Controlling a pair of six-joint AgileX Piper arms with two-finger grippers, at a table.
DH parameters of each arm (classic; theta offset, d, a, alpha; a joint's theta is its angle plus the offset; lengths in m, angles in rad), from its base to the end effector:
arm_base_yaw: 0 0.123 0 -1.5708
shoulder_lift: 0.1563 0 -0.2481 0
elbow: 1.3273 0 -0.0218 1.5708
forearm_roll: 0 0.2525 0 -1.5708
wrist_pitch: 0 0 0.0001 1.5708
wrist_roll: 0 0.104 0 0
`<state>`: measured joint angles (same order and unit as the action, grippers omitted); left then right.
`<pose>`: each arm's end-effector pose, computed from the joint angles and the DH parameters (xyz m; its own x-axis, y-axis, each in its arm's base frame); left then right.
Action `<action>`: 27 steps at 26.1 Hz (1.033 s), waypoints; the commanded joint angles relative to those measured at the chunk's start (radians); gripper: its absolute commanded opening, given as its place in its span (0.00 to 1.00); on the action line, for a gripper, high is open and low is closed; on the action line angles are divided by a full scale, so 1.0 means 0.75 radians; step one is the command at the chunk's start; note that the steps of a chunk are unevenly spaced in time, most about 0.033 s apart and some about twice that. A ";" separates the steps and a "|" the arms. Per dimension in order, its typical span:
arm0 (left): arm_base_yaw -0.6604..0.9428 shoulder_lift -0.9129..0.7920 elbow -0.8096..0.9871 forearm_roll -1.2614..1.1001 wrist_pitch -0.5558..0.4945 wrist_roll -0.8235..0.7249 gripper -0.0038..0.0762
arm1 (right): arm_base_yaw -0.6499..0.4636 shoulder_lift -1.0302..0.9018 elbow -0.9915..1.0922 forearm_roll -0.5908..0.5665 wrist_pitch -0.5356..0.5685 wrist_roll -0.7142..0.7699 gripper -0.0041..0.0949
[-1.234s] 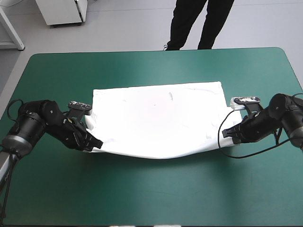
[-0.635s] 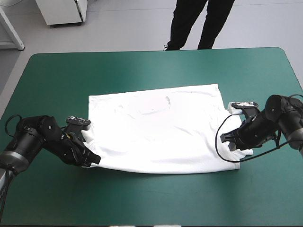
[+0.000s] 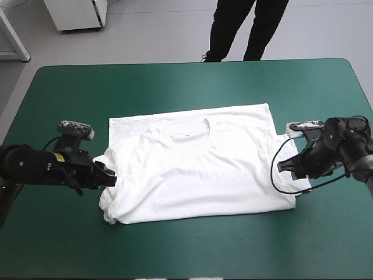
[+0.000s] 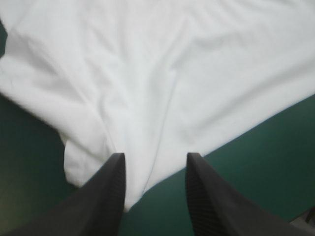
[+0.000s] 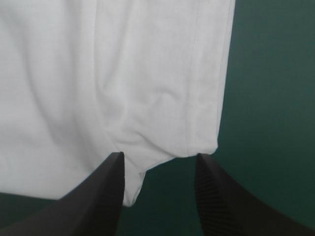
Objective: Fold the cloth
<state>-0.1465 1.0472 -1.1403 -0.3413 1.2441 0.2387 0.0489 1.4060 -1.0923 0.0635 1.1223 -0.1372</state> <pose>0.1978 -0.0625 0.3359 -0.8122 0.2396 -0.5319 0.4003 0.8921 -0.2095 0.2711 0.0192 0.2343 -0.9616 -0.1564 -0.2257 -0.1676 0.9854 0.0313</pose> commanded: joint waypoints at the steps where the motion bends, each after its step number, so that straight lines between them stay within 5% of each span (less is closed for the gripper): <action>1: 0.001 -0.024 -0.198 -0.135 0.058 0.039 0.43 | 0.007 0.069 -0.094 -0.036 -0.066 0.006 0.48; 10: 0.001 -0.024 -0.269 -0.152 0.058 0.039 0.43 | -0.060 0.350 -0.297 -0.072 -0.106 0.006 0.48; 27: 0.001 -0.021 -0.269 -0.162 0.058 0.039 0.43 | -0.116 0.574 -0.308 0.109 -0.093 -0.041 0.44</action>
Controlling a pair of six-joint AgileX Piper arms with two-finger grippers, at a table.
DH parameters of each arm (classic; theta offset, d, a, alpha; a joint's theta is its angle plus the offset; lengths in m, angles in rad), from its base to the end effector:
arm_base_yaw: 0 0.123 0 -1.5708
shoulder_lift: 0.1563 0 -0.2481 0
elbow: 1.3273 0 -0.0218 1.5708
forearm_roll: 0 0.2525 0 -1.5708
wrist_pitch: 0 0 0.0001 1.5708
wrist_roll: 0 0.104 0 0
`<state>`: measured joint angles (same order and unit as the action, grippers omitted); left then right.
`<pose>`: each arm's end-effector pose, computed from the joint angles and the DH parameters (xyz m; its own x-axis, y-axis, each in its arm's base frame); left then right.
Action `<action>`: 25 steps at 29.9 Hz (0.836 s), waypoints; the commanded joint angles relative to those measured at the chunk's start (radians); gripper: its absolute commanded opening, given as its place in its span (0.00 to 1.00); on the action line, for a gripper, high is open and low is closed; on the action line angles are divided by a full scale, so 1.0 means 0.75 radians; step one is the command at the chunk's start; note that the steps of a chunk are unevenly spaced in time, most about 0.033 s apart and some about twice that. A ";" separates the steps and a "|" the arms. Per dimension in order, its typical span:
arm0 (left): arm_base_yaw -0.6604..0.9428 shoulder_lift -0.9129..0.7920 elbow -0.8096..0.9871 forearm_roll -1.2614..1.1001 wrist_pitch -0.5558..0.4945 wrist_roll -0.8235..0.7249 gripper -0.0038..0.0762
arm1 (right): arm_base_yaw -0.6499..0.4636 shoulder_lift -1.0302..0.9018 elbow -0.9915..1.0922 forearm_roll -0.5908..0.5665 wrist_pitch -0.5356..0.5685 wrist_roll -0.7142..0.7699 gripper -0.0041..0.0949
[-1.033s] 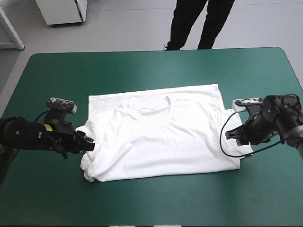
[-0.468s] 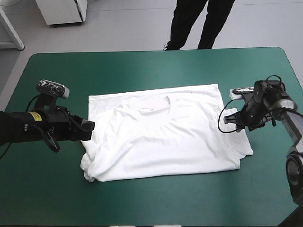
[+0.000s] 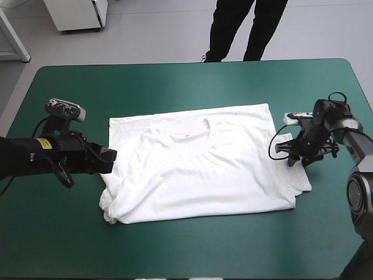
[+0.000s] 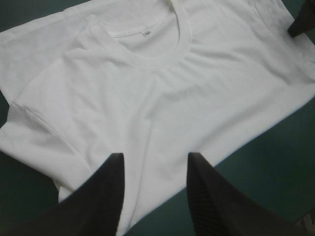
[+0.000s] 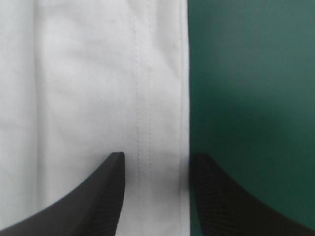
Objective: Fold the cloth
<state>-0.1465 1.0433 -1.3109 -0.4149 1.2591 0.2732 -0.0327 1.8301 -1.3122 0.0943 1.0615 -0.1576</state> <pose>0.1925 -0.0688 0.3884 -0.7013 0.2328 -0.6738 0.4791 0.8538 -0.2038 0.3470 -0.0028 0.1610 -0.9929 -0.0785 -0.0890 -0.0851 0.9937 0.0725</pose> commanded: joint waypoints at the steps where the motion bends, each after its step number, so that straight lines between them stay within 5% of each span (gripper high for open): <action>1: 0.001 -0.016 -0.041 -0.067 0.038 -0.010 0.43 | -0.007 0.020 -0.015 0.074 -0.003 -0.017 0.40; 7: 0.001 -0.016 -0.041 -0.075 0.038 -0.010 0.43 | -0.007 0.045 -0.015 0.099 0.017 -0.064 0.02; 25: 0.001 -0.059 -0.043 -0.134 0.038 -0.007 0.43 | 0.048 -0.235 -0.233 0.196 0.131 -0.069 0.03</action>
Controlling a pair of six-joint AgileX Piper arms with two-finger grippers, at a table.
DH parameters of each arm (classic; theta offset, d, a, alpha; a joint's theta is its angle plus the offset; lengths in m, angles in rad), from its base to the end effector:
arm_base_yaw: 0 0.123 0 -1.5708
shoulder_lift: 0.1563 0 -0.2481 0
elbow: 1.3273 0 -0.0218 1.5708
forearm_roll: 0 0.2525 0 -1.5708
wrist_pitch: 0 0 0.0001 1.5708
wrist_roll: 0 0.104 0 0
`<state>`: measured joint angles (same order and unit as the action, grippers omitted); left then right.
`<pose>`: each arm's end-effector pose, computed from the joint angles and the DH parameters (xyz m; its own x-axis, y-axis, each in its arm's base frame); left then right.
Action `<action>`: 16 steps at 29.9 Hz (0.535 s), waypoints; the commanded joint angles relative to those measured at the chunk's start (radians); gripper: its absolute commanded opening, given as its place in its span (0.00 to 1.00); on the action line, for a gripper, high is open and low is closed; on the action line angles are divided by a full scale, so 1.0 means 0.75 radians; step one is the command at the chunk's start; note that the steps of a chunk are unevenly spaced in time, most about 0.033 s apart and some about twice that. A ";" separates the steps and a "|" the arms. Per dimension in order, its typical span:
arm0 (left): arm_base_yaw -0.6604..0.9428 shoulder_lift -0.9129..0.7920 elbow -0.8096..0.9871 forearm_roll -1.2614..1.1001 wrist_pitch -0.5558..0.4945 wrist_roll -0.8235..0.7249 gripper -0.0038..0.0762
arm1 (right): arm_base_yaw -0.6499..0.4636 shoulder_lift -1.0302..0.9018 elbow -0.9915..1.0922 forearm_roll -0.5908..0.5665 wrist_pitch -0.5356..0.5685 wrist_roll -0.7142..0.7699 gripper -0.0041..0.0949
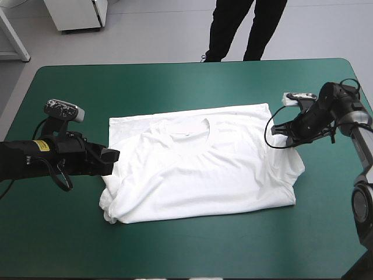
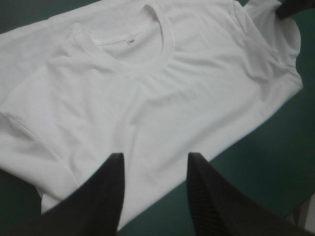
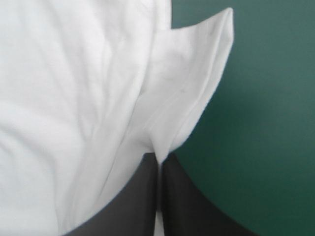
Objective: Fold the cloth
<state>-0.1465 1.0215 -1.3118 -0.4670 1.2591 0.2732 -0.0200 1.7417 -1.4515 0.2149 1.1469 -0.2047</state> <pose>0.1852 -0.0724 0.3951 -0.6867 0.2105 -0.6959 0.4983 0.8332 -0.2397 0.3549 0.0131 0.2290 -0.9643 -0.0935 -0.2479 -0.1363 0.9774 0.1618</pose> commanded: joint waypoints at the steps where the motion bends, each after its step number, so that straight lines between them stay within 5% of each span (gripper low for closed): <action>1: 0.001 -0.037 -0.043 -0.065 0.038 -0.007 0.43 | 0.055 -0.129 -0.047 0.035 0.025 -0.006 0.03; 16: 0.001 -0.083 -0.048 -0.105 0.038 -0.013 0.43 | 0.429 0.012 -0.039 -0.050 0.059 0.011 0.03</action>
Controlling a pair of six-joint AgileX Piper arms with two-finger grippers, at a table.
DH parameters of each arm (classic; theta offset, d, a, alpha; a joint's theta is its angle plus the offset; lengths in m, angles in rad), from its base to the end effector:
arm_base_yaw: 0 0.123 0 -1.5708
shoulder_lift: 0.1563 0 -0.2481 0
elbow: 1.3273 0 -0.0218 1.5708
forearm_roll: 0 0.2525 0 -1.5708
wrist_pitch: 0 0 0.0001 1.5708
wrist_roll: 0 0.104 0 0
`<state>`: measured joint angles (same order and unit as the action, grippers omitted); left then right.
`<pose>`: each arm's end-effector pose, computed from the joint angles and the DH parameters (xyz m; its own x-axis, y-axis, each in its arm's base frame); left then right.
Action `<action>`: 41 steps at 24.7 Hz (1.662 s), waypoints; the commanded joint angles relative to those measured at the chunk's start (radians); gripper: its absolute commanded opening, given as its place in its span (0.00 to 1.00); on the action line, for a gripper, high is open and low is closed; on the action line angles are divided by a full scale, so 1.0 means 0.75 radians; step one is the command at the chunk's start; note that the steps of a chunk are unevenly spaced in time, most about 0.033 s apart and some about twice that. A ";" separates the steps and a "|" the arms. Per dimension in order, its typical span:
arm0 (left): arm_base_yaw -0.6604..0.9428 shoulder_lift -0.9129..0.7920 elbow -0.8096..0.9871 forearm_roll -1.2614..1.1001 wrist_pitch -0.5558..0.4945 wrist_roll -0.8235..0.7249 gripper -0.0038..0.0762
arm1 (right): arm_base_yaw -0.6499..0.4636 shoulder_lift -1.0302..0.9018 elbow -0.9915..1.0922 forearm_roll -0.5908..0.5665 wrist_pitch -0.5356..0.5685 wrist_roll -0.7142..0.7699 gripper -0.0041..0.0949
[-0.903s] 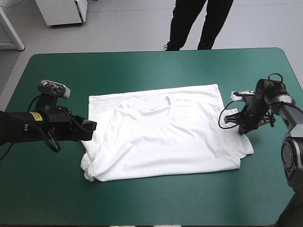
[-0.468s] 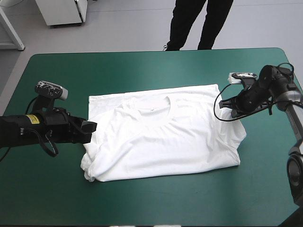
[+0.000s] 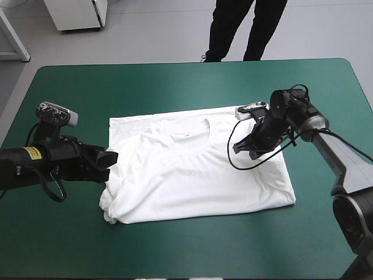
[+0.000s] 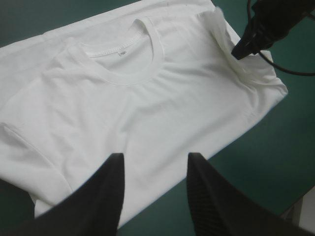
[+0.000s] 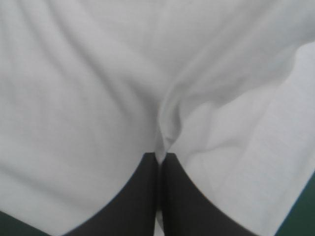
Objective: Fold the cloth
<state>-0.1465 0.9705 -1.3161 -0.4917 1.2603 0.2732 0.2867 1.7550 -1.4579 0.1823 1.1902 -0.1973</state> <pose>0.1701 -0.0724 0.4068 -0.6485 0.1957 -0.7356 0.5188 0.8208 -0.2390 0.3329 0.1164 0.2246 -0.8970 -0.3966 -0.1954 -0.4260 0.8936 0.1417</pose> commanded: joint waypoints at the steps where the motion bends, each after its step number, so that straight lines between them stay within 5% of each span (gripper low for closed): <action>1: 0.001 -0.015 -0.043 -0.084 0.037 -0.013 0.43 | 0.022 0.013 -0.031 -0.009 0.001 0.001 0.03; 13: 0.001 -0.015 -0.047 -0.085 0.037 -0.008 0.40 | 0.022 0.218 -0.031 0.016 0.001 -0.010 0.03; 21: 0.001 -0.024 -0.047 -0.087 0.037 0.006 0.40 | 0.022 0.197 -0.044 0.163 0.041 -0.063 0.04; 30: 0.001 -0.101 -0.047 -0.086 0.037 0.016 0.40 | 0.020 0.030 -0.170 0.042 0.038 0.005 0.53; 41: 0.001 -0.124 0.047 0.196 0.042 -0.215 0.40 | 0.020 -0.474 -0.171 -0.214 0.038 0.152 0.53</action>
<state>-0.1465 0.8899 -1.3023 -0.3415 1.2605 0.1464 0.3012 1.4991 -1.5856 0.0434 1.2354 -0.1019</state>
